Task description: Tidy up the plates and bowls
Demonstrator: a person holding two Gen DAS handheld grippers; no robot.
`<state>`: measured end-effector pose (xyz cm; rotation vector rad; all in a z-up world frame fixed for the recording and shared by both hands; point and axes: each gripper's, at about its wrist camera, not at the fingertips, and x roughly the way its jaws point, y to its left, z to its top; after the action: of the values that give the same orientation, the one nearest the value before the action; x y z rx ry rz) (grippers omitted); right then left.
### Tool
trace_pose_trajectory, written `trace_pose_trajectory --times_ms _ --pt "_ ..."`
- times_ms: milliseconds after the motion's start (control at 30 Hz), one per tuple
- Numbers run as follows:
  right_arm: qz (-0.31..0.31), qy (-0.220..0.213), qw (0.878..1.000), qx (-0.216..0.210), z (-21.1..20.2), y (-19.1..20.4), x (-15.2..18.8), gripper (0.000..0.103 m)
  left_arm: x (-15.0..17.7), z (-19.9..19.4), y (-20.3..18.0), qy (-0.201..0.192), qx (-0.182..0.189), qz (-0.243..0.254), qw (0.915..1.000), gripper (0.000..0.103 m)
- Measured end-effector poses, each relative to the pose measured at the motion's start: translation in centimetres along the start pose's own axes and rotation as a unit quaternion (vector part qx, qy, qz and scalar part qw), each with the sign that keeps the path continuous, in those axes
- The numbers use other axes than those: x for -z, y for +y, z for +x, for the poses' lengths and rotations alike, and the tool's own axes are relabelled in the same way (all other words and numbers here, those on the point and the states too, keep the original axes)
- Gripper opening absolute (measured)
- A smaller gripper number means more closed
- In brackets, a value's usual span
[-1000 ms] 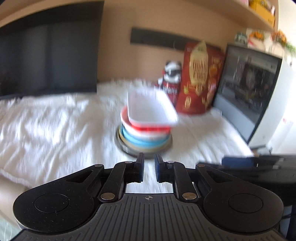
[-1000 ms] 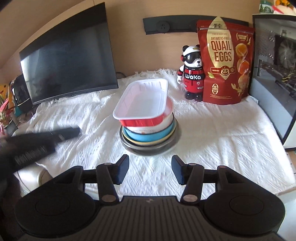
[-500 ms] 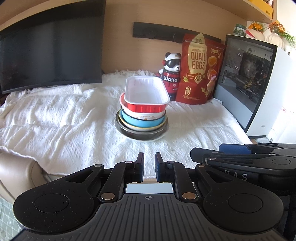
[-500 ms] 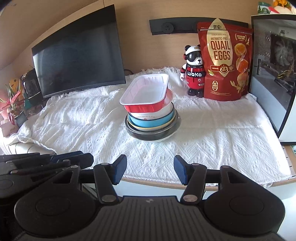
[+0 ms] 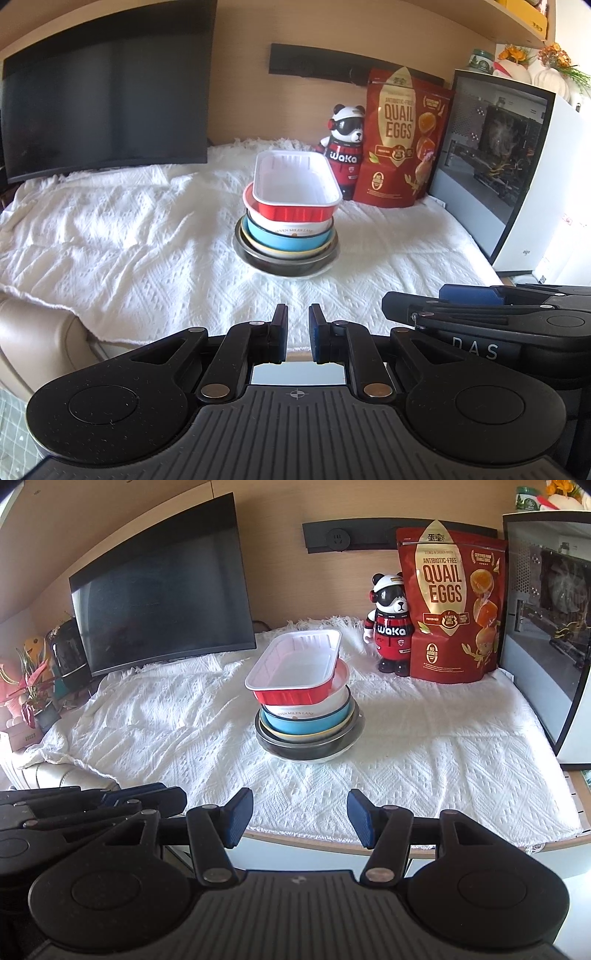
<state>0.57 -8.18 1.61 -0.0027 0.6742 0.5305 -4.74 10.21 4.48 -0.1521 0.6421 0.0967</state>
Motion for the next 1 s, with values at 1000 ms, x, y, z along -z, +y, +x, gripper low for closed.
trace_pose_trajectory --times_ms 1000 --pt "0.003 0.005 1.000 0.004 -0.14 0.16 0.08 0.057 0.19 -0.13 -0.28 0.001 0.007 -0.005 1.0000 0.015"
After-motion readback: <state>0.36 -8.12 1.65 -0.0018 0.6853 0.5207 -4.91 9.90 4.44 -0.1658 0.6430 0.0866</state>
